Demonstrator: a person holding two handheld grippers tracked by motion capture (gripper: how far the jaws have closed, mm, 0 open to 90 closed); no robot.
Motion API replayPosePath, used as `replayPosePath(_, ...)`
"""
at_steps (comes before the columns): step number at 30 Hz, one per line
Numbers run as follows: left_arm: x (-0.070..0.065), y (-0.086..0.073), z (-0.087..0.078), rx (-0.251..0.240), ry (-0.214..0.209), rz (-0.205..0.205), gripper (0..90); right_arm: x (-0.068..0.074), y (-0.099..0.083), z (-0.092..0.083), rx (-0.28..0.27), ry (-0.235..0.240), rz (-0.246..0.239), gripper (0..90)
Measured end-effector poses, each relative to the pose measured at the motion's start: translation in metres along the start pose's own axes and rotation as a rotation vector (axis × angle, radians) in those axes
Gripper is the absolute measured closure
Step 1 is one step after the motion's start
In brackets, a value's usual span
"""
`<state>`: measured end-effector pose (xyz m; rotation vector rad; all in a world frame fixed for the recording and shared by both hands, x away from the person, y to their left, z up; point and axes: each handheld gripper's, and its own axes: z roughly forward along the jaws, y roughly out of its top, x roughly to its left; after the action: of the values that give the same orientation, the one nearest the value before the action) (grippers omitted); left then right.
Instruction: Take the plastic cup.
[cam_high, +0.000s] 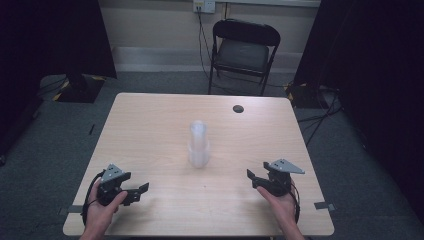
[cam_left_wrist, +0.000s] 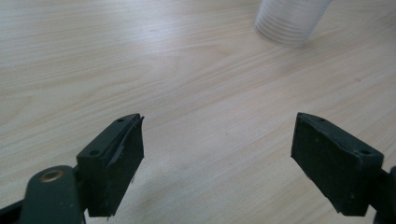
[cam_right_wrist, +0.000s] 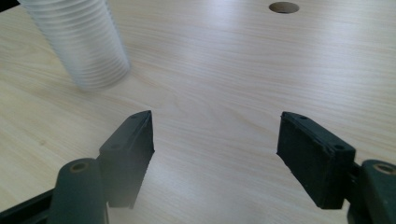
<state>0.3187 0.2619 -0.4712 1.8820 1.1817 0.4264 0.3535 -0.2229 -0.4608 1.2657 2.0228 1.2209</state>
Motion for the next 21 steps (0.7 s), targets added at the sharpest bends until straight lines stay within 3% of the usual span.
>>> replayPosePath(9,-0.001,0.002,0.002,0.006,-0.005,0.008,16.8,0.008,0.009,0.002,0.0,0.041,-0.039,28.2)
replayPosePath(12,-0.002,0.002,0.003,0.022,-0.01,0.018,16.8,0.01,0.011,0.003,0.008,0.068,-0.025,28.2)
replayPosePath(21,-0.003,0.001,0.002,0.02,-0.021,0.03,16.9,0.022,0.023,0.003,0.01,0.126,-0.046,28.1)
